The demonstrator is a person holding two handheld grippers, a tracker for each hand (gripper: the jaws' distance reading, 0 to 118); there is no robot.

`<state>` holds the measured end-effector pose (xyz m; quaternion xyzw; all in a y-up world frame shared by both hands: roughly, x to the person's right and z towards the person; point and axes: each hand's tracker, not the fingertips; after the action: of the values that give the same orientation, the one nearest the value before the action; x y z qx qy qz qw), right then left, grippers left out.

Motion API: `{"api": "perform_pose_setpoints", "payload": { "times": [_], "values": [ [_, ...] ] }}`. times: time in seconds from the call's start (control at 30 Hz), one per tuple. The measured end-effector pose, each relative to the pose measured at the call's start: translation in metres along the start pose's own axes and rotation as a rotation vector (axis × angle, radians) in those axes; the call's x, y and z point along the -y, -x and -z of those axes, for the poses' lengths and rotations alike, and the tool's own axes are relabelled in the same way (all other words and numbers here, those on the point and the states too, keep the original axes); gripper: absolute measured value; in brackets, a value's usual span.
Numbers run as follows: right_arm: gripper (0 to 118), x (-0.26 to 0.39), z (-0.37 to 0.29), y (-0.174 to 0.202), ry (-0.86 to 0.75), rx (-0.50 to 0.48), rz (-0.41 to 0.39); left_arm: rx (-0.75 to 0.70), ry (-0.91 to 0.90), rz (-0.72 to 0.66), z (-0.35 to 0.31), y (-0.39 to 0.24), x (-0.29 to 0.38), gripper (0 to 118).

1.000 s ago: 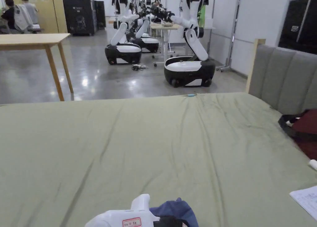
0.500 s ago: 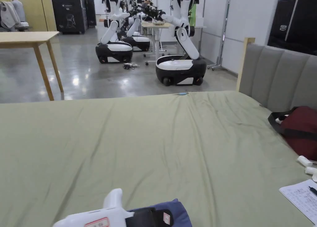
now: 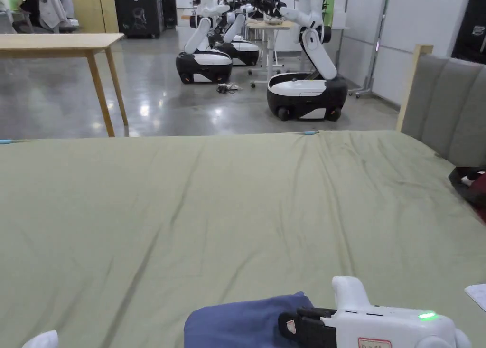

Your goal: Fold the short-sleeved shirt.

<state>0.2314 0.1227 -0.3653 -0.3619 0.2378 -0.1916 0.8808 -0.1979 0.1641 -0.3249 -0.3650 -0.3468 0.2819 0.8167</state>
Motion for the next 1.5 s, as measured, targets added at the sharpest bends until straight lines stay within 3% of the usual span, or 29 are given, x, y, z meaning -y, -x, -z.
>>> {"api": "perform_pose_setpoints", "payload": {
  "times": [0.17,0.2,0.23,0.27,0.37,0.4,0.43,0.8,0.97,1.0,1.07,1.1,1.17,1.27,1.5],
  "values": [
    [0,0.006,0.014,-0.009,0.025,0.013,0.027,0.030,-0.007,-0.067,-0.001,0.014,0.009,8],
    [0,0.005,0.014,-0.010,0.028,0.014,0.033,0.034,-0.004,-0.066,0.002,0.016,0.009,14],
    [0,0.006,0.013,-0.009,0.031,0.014,0.040,0.032,-0.004,-0.071,0.006,0.017,0.008,29],
    [0,0.006,0.013,-0.009,0.032,0.012,0.040,0.031,0.000,-0.075,0.010,0.019,0.007,56],
    [0,0.006,0.013,-0.004,0.040,0.030,0.014,0.040,0.032,-0.079,0.032,0.026,0.001,89],
    [0,0.006,0.013,-0.002,0.042,0.036,0.004,0.051,0.020,-0.084,0.039,0.035,-0.001,109],
    [0,0.005,0.014,-0.001,0.042,0.042,-0.004,0.059,0.005,-0.086,0.045,0.044,-0.005,112],
    [0,0.007,0.013,0.001,0.044,0.052,-0.017,0.060,0.164,-0.191,0.133,0.085,-0.026,113],
    [0,0.008,0.013,-0.001,0.039,0.047,-0.009,0.044,0.185,-0.097,0.149,0.071,-0.024,112],
    [0,0.009,0.013,-0.001,0.039,0.046,-0.008,0.035,0.180,-0.099,0.151,0.068,-0.024,104],
    [0,0.008,0.013,-0.002,0.038,0.045,-0.009,0.043,0.169,-0.106,0.154,0.066,-0.026,70],
    [0,0.009,0.013,-0.001,0.038,0.050,-0.012,0.044,0.170,-0.107,0.157,0.061,-0.027,59],
    [0,0.009,0.013,0.000,0.038,0.062,-0.022,-0.012,0.175,-0.065,0.159,0.060,-0.028,52],
    [0,0.009,0.013,-0.001,0.037,0.059,-0.017,0.028,0.186,-0.060,0.157,0.060,-0.030,38],
    [0,0.008,0.014,0.003,0.029,0.046,-0.025,0.061,0.196,-0.080,0.151,0.067,-0.037,34]
  ]
}}
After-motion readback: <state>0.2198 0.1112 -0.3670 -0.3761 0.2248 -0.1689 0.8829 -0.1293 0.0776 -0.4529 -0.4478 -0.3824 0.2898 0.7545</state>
